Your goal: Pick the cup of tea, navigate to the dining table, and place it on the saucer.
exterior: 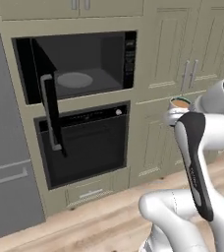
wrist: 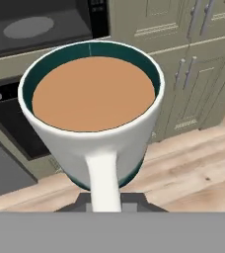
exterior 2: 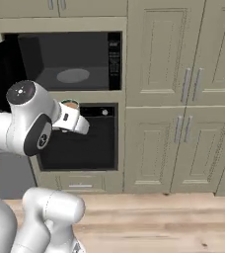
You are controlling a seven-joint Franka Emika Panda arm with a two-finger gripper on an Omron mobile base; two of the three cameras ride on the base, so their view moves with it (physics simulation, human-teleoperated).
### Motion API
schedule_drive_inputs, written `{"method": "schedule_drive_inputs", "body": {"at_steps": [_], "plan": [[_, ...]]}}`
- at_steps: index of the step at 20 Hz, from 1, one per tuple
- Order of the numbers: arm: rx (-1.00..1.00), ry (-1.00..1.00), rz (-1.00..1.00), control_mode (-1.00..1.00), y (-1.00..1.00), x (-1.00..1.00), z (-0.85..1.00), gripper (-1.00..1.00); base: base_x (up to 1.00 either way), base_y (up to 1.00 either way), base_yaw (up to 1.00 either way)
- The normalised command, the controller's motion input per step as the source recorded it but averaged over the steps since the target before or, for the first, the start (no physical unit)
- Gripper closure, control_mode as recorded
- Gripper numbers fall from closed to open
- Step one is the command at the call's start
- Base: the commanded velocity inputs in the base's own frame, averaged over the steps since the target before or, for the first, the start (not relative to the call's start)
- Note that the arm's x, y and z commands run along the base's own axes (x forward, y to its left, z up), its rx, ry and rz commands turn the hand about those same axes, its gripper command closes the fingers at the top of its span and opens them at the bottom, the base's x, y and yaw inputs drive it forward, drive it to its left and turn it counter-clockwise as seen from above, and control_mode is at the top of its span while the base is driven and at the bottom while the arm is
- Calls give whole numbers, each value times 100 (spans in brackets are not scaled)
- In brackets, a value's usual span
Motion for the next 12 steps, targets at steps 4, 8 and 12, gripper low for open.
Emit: {"method": "schedule_drive_inputs", "body": {"at_steps": [4, 8, 12], "plan": [[0, 0, 0, 100, 0, 0, 0, 100, -31, -13, -83], [0, 0, 0, 100, 0, 0, 0, 100, 0, 0, -100], [0, 0, 0, 100, 0, 0, 0, 100, 0, 0, -100]]}}
